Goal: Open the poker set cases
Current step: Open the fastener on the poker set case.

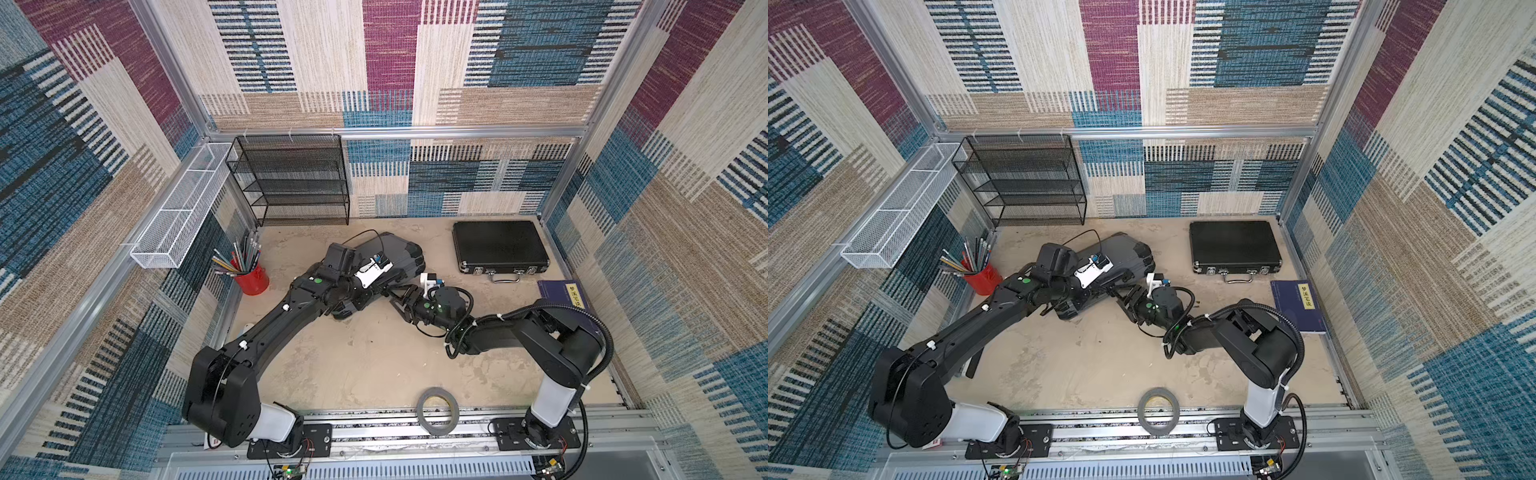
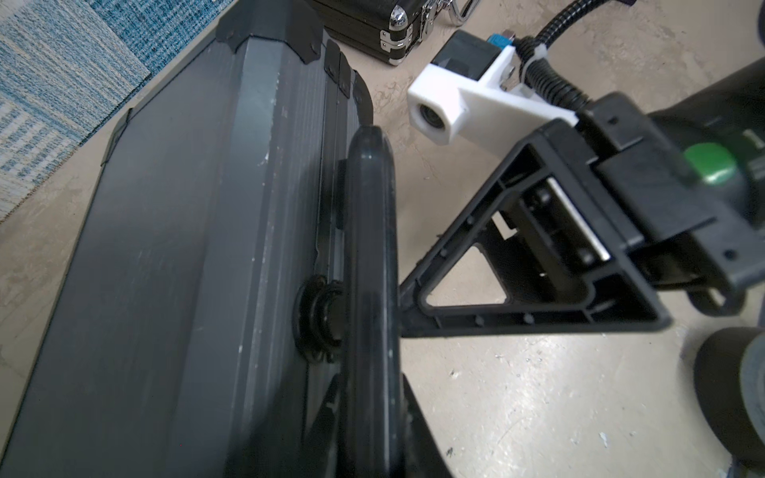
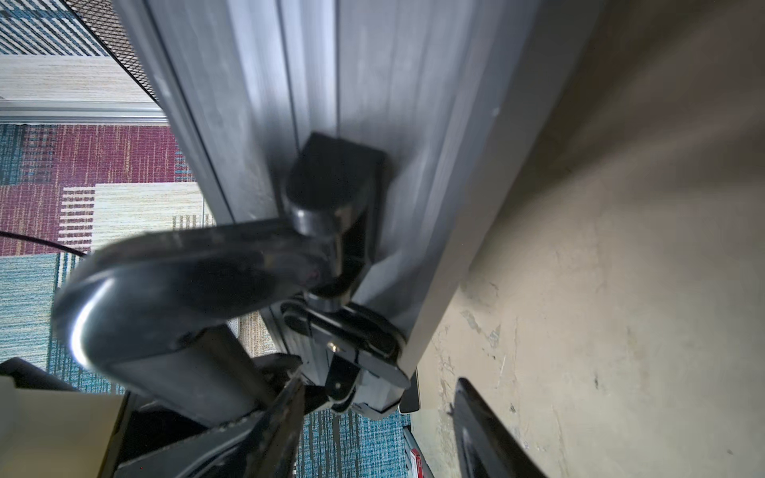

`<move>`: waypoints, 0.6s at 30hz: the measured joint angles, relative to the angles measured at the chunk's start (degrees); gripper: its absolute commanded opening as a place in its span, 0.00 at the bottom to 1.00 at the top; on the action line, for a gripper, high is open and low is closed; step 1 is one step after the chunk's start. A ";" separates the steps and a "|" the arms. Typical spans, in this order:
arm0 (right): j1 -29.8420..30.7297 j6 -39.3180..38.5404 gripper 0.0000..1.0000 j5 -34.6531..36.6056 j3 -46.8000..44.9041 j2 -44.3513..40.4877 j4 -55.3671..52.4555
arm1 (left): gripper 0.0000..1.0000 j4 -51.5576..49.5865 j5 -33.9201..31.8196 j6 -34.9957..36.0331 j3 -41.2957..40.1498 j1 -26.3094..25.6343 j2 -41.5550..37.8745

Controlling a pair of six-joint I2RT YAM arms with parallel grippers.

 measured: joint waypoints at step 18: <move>0.22 0.22 0.39 0.44 2.71 0.68 -3.04 | 0.00 1.20 2.05 -2.73 -0.07 -0.09 0.55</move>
